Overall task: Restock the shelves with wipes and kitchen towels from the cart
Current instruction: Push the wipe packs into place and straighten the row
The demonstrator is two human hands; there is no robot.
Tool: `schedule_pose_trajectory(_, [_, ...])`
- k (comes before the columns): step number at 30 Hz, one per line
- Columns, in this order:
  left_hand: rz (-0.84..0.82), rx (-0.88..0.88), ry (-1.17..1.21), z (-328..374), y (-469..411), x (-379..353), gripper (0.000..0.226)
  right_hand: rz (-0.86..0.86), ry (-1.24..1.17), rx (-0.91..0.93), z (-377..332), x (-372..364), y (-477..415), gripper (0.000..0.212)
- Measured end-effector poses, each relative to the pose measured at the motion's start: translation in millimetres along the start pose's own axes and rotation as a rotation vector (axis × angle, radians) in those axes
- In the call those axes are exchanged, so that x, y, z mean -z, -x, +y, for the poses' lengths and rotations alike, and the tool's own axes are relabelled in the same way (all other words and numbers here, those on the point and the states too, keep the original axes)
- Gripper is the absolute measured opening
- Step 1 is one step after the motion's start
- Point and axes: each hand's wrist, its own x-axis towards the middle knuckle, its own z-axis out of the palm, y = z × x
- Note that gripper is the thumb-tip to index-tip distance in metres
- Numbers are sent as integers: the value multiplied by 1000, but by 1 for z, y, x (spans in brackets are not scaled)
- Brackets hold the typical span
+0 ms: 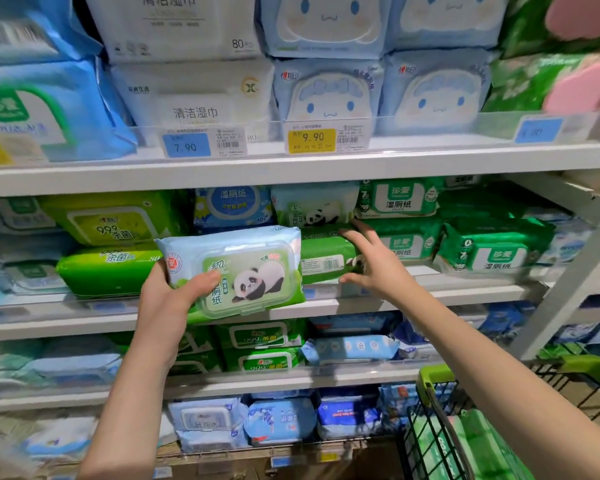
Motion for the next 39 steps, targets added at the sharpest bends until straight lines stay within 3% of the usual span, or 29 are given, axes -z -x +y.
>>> schedule_pose_trajectory(3, [7,4,7,-2,-3,1,54,29,-11,4,2,-3,-1,79])
schedule_pose_trajectory(8, [14,-2,9,-1,-10,1,75,44,2,-21,-3,-5,2,79])
schedule_pose_trajectory(10, [-2,-3,4,2,-12,-1,72,18,-27,-53,-4,-4,3,80])
schedule_pose_trajectory(13, [-20,-2,1,4,-12,-3,60,29,-238,-160,-6,2,-2,97])
schedule_pose_trajectory(15, [-31,2,2,2,-11,-4,69,0,-343,-249,-6,10,-9,109])
schedule_pose_trajectory(20, [-25,11,5,-2,-8,-6,80,-161,-396,-299,-2,21,-25,116])
schedule_pose_trajectory(24, [-18,20,-10,-2,-10,-8,74,-182,-311,-282,-5,25,-29,119])
schedule_pose_trajectory(32, [23,3,-50,1,-14,-9,68,-50,-274,-186,-3,55,-16,107])
schedule_pose_trajectory(35, [9,7,-78,-2,-15,-17,59,70,-280,-214,7,70,6,98])
schedule_pose_trajectory(39, [-74,-35,-134,-2,-21,-41,64,227,-258,-239,27,87,34,84])
